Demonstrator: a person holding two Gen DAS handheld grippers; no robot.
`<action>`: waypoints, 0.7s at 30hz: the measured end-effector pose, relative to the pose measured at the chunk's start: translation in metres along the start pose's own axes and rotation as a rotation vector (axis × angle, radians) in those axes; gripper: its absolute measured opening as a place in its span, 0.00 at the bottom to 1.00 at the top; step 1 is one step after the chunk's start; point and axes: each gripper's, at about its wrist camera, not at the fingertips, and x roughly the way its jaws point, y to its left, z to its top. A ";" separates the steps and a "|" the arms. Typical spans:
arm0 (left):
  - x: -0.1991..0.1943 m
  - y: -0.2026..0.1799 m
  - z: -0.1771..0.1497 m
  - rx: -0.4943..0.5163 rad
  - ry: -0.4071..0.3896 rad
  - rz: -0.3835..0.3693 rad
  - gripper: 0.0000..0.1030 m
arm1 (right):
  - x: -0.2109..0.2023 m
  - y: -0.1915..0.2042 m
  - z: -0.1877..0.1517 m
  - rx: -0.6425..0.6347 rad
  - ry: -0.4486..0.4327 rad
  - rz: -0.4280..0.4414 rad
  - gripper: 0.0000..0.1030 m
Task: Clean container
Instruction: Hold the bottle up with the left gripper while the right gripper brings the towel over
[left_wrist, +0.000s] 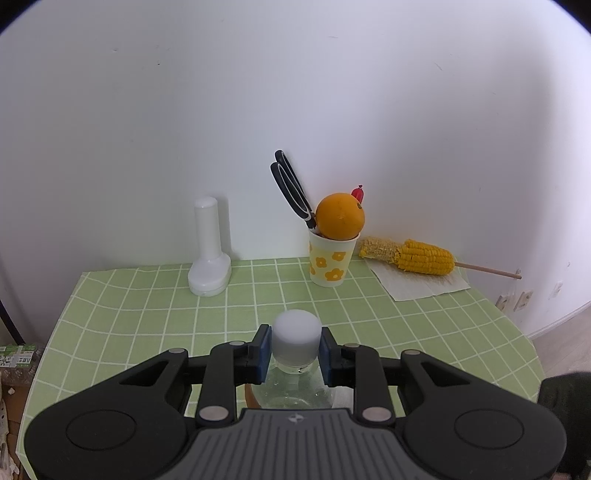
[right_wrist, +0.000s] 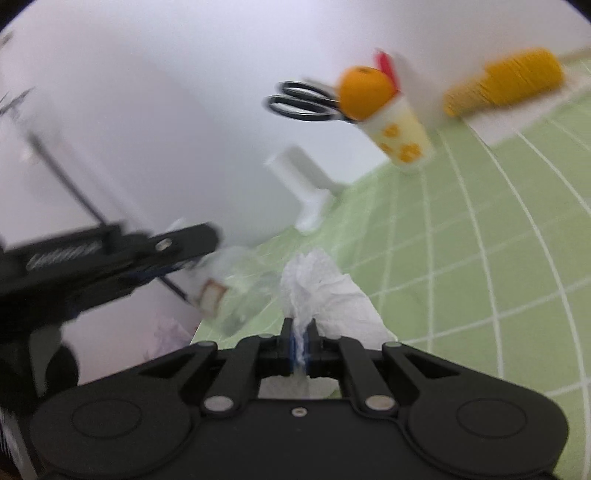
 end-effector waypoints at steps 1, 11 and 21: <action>0.000 0.000 0.000 0.000 0.000 0.001 0.27 | 0.002 -0.004 0.001 0.039 0.000 0.002 0.05; 0.000 -0.001 0.000 0.005 -0.002 0.007 0.27 | 0.006 -0.028 0.018 0.525 -0.063 0.264 0.05; 0.001 -0.001 -0.001 0.002 -0.007 0.008 0.28 | 0.023 -0.030 0.021 0.621 -0.061 0.296 0.05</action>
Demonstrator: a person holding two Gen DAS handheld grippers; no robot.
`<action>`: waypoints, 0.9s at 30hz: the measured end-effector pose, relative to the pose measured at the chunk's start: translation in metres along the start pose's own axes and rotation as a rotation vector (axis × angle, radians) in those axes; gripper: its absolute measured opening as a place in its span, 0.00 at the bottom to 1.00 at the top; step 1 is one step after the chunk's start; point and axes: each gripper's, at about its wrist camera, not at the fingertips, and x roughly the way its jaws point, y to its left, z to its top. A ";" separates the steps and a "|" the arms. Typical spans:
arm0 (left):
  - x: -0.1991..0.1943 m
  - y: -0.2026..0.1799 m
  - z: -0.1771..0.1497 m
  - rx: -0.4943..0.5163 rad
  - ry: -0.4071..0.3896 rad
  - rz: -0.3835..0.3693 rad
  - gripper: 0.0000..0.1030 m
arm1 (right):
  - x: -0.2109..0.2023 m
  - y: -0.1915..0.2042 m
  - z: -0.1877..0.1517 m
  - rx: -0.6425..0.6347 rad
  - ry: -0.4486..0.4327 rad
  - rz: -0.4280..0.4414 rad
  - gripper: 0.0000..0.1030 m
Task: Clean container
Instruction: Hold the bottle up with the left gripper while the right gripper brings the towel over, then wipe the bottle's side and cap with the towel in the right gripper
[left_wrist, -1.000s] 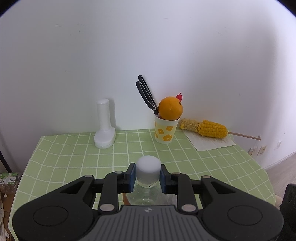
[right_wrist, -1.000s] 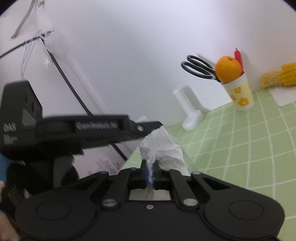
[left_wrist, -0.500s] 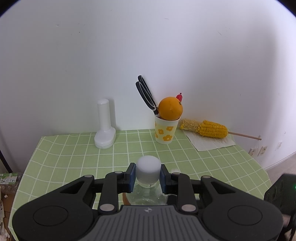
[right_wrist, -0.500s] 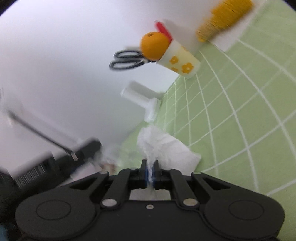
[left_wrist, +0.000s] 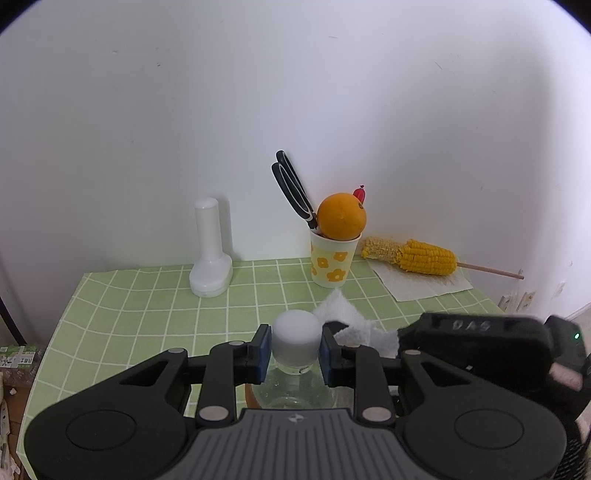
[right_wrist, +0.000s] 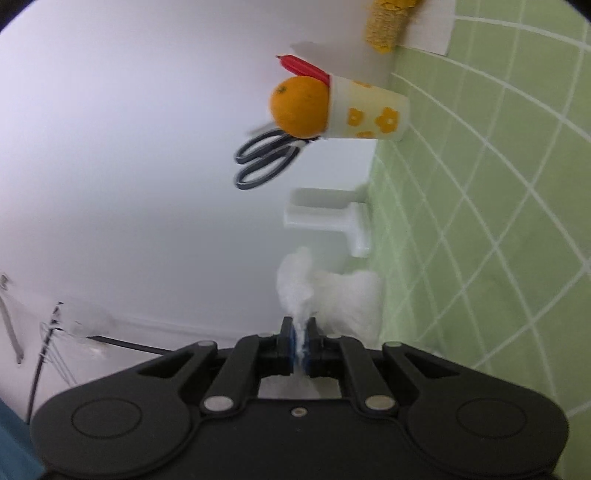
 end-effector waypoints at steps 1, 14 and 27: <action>0.000 0.000 0.000 -0.001 -0.001 0.000 0.28 | 0.000 -0.003 0.000 -0.001 -0.002 -0.015 0.05; -0.002 -0.001 -0.001 0.010 -0.005 0.005 0.28 | 0.008 -0.002 0.000 -0.214 0.045 -0.199 0.07; -0.002 0.000 -0.001 0.019 -0.008 -0.009 0.28 | 0.052 0.003 0.030 0.030 0.244 0.115 0.07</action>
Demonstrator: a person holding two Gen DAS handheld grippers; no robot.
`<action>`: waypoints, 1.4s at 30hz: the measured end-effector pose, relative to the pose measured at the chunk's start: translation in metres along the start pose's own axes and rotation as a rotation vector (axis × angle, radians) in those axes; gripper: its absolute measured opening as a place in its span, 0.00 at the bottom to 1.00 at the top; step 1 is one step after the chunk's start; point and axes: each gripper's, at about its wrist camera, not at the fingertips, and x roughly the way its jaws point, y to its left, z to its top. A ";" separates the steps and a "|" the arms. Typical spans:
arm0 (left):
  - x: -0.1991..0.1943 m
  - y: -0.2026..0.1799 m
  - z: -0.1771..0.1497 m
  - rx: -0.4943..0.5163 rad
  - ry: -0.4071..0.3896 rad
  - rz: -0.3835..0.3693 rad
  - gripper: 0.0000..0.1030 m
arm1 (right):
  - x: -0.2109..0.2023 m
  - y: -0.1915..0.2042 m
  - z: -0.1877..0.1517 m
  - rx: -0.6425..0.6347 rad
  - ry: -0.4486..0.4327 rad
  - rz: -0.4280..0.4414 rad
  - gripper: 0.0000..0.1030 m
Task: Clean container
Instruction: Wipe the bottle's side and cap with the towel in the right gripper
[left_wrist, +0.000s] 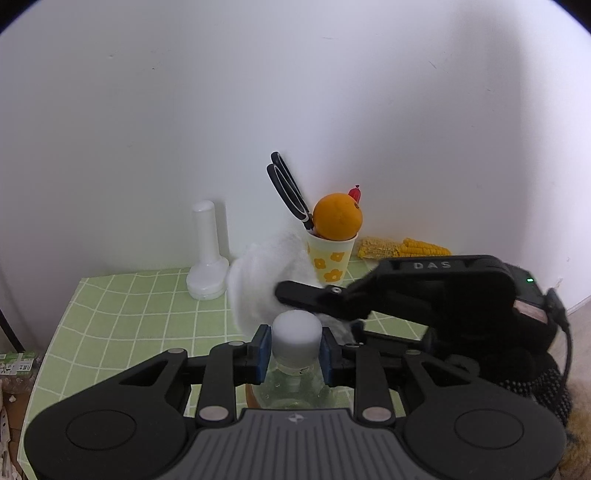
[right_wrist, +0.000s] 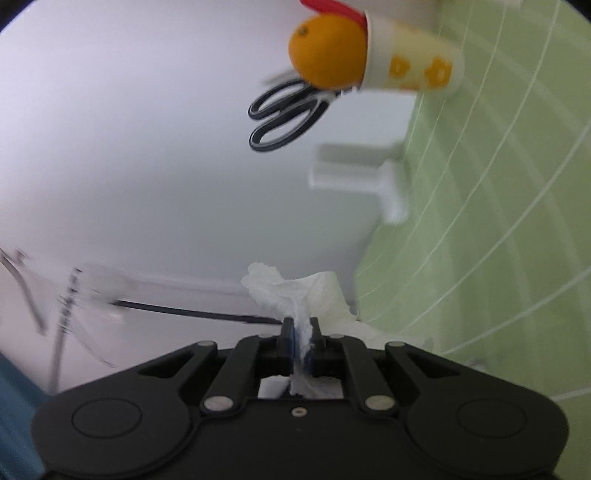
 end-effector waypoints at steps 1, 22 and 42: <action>0.000 0.000 0.000 0.001 0.000 0.000 0.28 | 0.002 -0.002 0.000 0.004 0.009 -0.007 0.07; 0.004 0.004 0.003 -0.039 -0.011 -0.019 0.33 | -0.006 0.007 -0.007 -0.372 0.006 -0.417 0.07; 0.008 0.000 -0.050 0.079 -0.113 0.004 0.82 | -0.028 0.107 -0.057 -0.748 0.015 -0.471 0.07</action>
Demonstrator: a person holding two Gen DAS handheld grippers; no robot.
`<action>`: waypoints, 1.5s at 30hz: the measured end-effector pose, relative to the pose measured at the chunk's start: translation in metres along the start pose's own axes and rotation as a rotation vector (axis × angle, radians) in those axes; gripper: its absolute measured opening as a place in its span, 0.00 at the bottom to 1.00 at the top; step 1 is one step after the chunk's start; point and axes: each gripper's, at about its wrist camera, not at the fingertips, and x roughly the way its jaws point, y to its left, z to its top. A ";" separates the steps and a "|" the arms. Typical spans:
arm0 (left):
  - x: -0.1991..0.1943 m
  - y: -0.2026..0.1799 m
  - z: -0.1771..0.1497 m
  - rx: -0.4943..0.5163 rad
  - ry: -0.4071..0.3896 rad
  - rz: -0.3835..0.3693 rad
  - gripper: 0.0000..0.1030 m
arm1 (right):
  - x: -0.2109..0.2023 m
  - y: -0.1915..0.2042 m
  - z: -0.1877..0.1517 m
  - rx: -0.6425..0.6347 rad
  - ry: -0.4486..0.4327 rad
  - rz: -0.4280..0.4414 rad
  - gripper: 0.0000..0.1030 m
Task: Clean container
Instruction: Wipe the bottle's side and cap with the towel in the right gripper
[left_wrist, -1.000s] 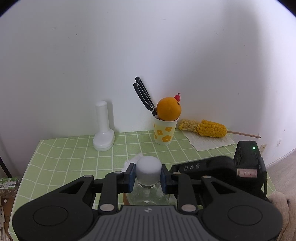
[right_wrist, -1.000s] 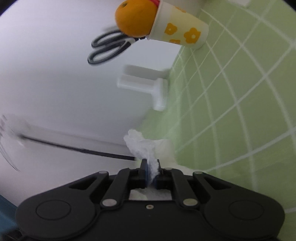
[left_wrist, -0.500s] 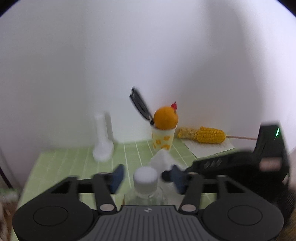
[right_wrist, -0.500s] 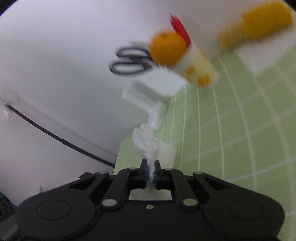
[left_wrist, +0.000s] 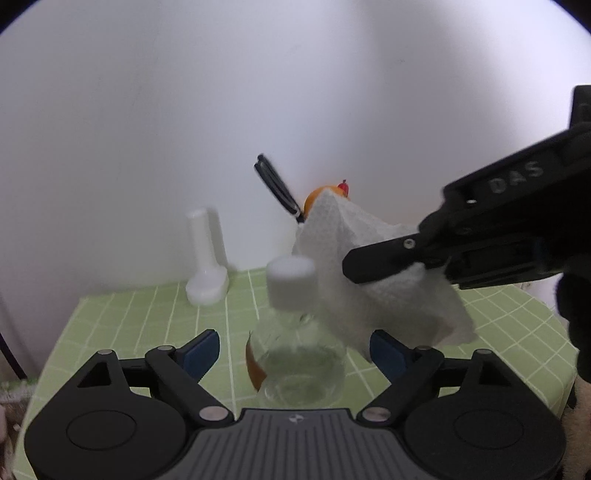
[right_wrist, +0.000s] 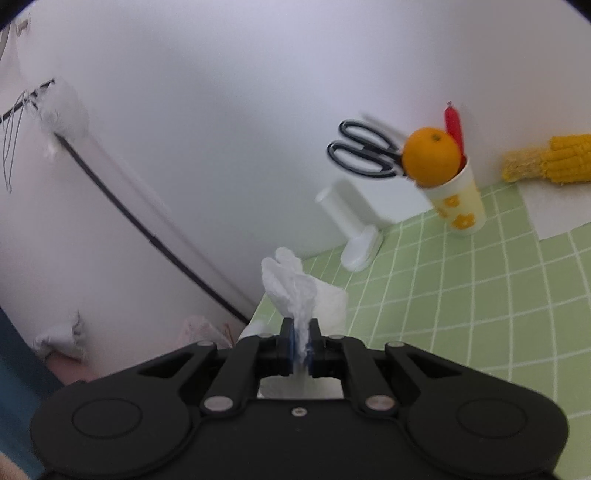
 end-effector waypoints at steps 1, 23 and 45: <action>0.002 0.002 -0.002 -0.014 0.000 -0.008 0.80 | 0.002 0.003 -0.002 -0.015 0.010 -0.007 0.07; 0.012 0.005 -0.015 -0.022 -0.020 -0.047 0.59 | 0.020 0.052 -0.019 -0.290 0.195 -0.003 0.07; 0.017 0.017 -0.018 0.040 -0.033 -0.052 0.78 | 0.007 0.045 0.011 -0.272 0.117 0.032 0.06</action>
